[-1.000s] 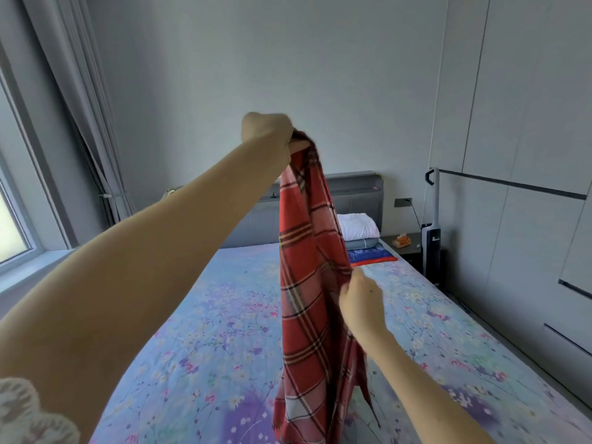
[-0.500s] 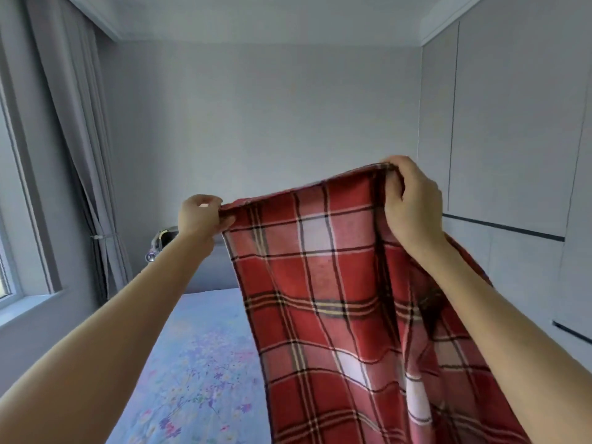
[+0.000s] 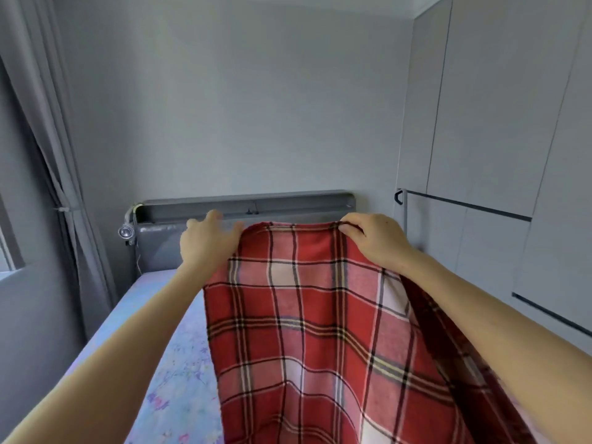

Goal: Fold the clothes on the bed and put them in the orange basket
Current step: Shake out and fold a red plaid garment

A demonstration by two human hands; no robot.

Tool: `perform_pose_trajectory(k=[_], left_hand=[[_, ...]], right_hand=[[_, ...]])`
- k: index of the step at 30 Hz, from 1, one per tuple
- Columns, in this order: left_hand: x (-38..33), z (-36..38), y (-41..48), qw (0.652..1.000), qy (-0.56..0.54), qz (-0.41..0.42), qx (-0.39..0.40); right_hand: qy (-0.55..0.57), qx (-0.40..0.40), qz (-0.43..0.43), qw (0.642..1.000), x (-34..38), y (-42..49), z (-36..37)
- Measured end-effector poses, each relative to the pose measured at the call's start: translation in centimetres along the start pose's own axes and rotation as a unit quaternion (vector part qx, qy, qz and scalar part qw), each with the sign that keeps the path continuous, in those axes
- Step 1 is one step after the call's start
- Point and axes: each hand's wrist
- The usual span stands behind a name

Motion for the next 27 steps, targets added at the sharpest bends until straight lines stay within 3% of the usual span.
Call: perform_pose_trajectory(k=[2,4,6,8,14,22,27], left_hand=[[-2.5,0.9,-1.8,0.988,0.071,0.138,0.002],[-4.9,2.3,-3.1,0.953,-0.001,0.298,0.058],[-6.5,3.9,-3.6,0.920,-0.124,0.351,0.121],[-7.4,5.0,-3.7,0.919,-0.174,0.335,0.111],[-9.9,6.1,-4.0,0.933,-0.075,0.351,0.015],[-17.3,4.8,-2.3,0.960,-0.018,0.272,-0.056],[-23.3,5.0,-1.9,0.968,0.011,0.221,-0.120]], right_hand=[[0.007,0.021,-0.018,1.000,0.8,0.3,0.4],[0.025,0.043,-0.039,0.998,1.7,0.6,0.6],[0.047,0.069,-0.047,0.995,2.3,0.5,0.6],[0.052,0.082,-0.043,0.994,2.1,0.3,0.5],[0.194,0.071,0.026,0.978,-1.4,-2.0,0.6],[0.168,0.005,0.124,0.978,-8.5,-7.7,6.0],[0.053,-0.062,0.162,0.983,-12.2,-9.9,7.5]])
Point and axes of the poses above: each hand's wrist, its own y-axis towards the middle knuckle, its own z-axis out of the palm, x = y × z, and after that the axes turned 9 degrees about x, right-handed
